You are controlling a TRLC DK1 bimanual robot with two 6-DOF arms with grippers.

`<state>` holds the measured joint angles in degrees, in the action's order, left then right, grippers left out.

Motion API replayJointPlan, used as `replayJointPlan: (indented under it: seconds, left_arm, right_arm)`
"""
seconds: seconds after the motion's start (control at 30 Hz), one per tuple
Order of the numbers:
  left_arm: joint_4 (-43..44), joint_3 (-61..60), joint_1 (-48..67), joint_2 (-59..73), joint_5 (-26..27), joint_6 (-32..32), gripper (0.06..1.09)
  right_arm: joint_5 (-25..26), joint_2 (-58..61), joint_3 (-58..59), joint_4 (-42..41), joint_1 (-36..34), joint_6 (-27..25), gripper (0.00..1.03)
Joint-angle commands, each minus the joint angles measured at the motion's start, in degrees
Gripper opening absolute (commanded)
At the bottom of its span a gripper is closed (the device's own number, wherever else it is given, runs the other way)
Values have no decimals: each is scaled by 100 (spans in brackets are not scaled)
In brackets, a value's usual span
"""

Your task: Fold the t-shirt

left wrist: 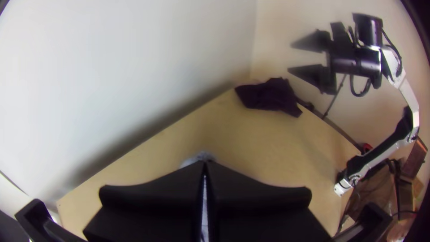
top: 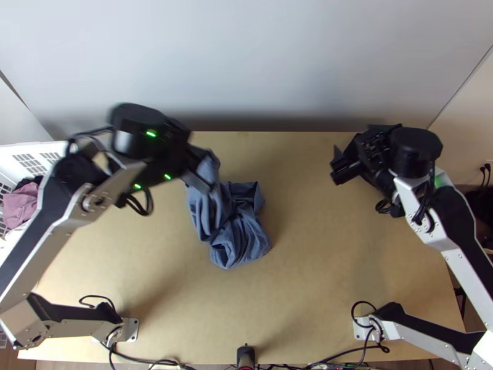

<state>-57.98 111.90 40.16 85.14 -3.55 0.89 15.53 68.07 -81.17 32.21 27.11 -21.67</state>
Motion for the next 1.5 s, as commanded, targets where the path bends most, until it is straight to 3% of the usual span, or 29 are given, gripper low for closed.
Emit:
replayJointPlan:
  seconds: [0.0,0.17,0.3,0.47,0.53,0.57,1.0,1.47]
  left_arm:
    - [-636,473,651,459,399,-62,9]
    - [-1541,746,923,776,575,-71,11]
    - [-1453,640,906,530,557,-273,25]
    - [-1322,350,730,29,241,-141,50]
    - [-1146,-19,580,-279,135,-36,90]
    - [-1032,-300,563,-455,-5,61,102]
    - [-495,-2251,-668,-1870,-181,210,104]
    - [-241,-3763,-1854,-3338,-75,166,104]
  right_arm:
    - [-94,13,-66,102,145,-13,98]
    - [-129,-40,31,198,259,-83,98]
    - [-129,-136,110,216,382,-171,98]
    - [-129,-321,303,295,391,-171,98]
    - [-129,-383,391,330,461,-188,98]
    - [-129,-409,461,339,514,-197,98]
    - [-270,-84,672,444,1376,-347,98]
    - [-384,1613,329,216,3292,-382,98]
